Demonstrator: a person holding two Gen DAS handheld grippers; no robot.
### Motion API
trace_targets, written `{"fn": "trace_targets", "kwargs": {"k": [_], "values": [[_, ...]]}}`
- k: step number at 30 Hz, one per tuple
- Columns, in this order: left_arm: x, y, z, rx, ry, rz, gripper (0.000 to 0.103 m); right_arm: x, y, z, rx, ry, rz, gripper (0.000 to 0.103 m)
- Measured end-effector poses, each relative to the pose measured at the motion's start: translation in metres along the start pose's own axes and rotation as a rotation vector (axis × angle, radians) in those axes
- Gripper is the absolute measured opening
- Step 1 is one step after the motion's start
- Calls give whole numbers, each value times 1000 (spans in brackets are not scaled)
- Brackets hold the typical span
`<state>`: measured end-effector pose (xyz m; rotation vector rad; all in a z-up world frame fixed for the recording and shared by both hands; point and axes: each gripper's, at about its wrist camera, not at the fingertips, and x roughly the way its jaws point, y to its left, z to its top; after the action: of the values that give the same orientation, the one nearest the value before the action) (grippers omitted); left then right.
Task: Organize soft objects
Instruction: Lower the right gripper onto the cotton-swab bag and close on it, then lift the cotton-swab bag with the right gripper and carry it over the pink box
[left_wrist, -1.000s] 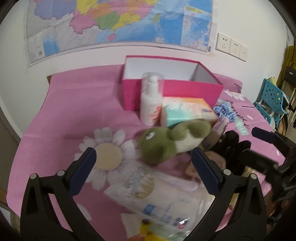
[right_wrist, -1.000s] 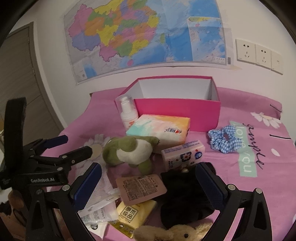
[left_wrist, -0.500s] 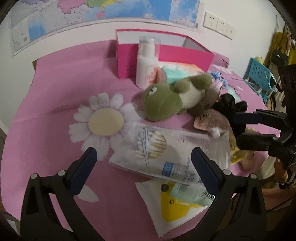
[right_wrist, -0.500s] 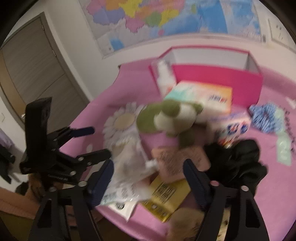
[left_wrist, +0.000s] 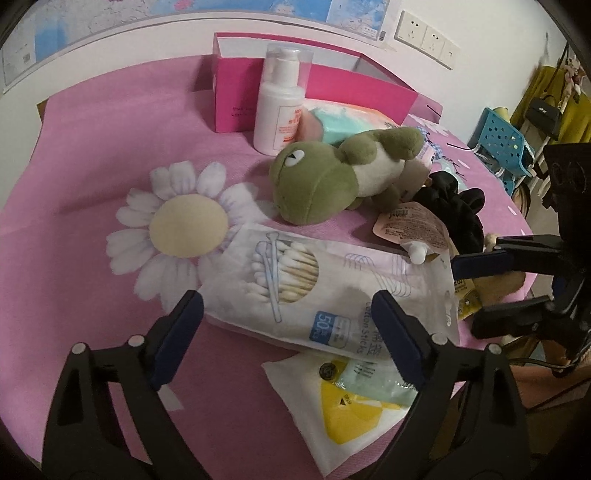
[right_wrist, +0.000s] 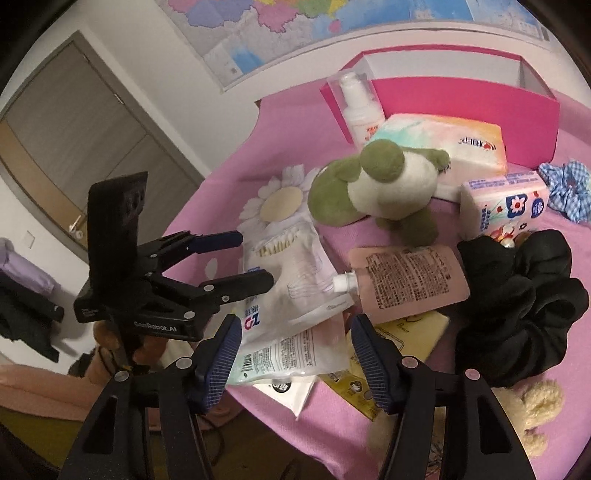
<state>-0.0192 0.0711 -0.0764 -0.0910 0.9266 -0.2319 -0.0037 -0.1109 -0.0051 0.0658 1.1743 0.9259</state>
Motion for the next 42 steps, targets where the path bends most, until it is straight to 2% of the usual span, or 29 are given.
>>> {"fn": "trace_targets", "kwargs": {"k": [3,6,8,10,13,19,24,26,30,32,33,38,40,42], "values": [[0,-1,1,9,-2,-7,90,9,1,4,12,20,10,63],[0,-3,1,18,-3,-15,84,18,0,7,26,19,9,61],[1,-5,2,29,-3,-17,82,20,-4,8,41,10,1,49],[1,-6,3,39,-6,-19,81,19,-11,7,59,0,15,31],[1,-10,3,57,-14,-20,80,17,-12,6,55,-18,22,16],[2,-13,4,72,-20,-51,79,18,-7,10,31,-38,36,13],[-6,6,4,23,-36,-36,79,13,-5,15,17,-80,53,9],[-11,18,6,-6,-49,-23,79,10,-6,18,14,-93,53,9],[-16,39,9,-42,-59,20,79,19,-12,15,62,-14,70,15],[-14,46,9,-52,-50,26,79,21,-14,11,77,14,73,33],[-12,49,9,-58,-43,24,79,21,-14,10,75,13,72,38],[7,55,8,-58,29,-56,80,35,-9,17,66,39,88,39],[6,52,7,-48,22,-63,80,43,-6,21,55,41,98,50],[7,52,6,-39,24,-78,80,49,-1,26,44,31,90,52]]}}
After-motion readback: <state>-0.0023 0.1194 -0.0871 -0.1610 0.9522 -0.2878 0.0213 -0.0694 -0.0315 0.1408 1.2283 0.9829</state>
